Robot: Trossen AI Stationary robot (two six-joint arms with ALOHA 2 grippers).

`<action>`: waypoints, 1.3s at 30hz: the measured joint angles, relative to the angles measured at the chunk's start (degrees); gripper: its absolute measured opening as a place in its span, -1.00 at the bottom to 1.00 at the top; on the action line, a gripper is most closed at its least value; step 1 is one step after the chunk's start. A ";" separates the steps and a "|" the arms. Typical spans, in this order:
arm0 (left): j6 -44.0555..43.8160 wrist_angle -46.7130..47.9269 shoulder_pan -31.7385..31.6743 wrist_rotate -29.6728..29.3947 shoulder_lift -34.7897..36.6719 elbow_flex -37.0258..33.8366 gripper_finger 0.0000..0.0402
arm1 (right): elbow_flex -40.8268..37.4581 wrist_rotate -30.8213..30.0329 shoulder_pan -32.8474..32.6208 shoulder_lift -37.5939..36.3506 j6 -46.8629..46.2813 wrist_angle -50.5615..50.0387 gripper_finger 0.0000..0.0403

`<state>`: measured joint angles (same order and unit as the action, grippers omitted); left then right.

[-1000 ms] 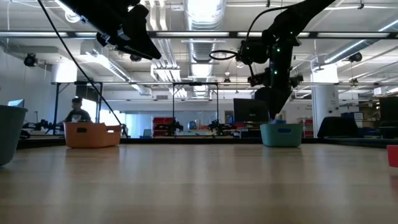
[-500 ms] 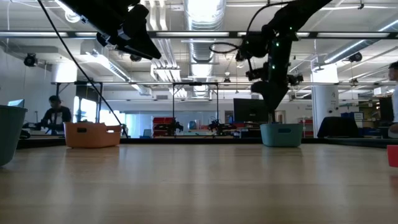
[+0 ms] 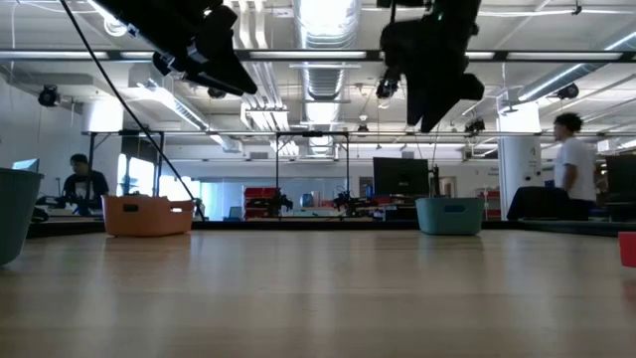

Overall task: Sort & place blocks by color
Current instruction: Put the red game piece into the blue bin

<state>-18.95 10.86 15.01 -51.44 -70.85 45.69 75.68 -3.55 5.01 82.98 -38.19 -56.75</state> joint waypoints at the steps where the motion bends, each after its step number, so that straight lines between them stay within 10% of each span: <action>1: -0.10 -0.05 0.04 0.01 0.00 0.05 -0.09 | -0.02 0.55 -2.85 0.00 -2.47 0.00 -0.26; 17: -0.16 -0.17 0.21 0.44 -0.11 0.03 -0.09 | 2.58 4.79 -37.13 6.90 -53.87 -0.08 -0.08; 39: 0.43 0.10 0.41 0.46 -0.22 -0.08 -0.09 | 12.90 10.41 -42.05 26.29 -62.59 -5.79 0.48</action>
<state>-18.52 10.96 15.42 -50.98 -71.07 45.60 88.58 6.86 -37.04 109.27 -100.78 -62.54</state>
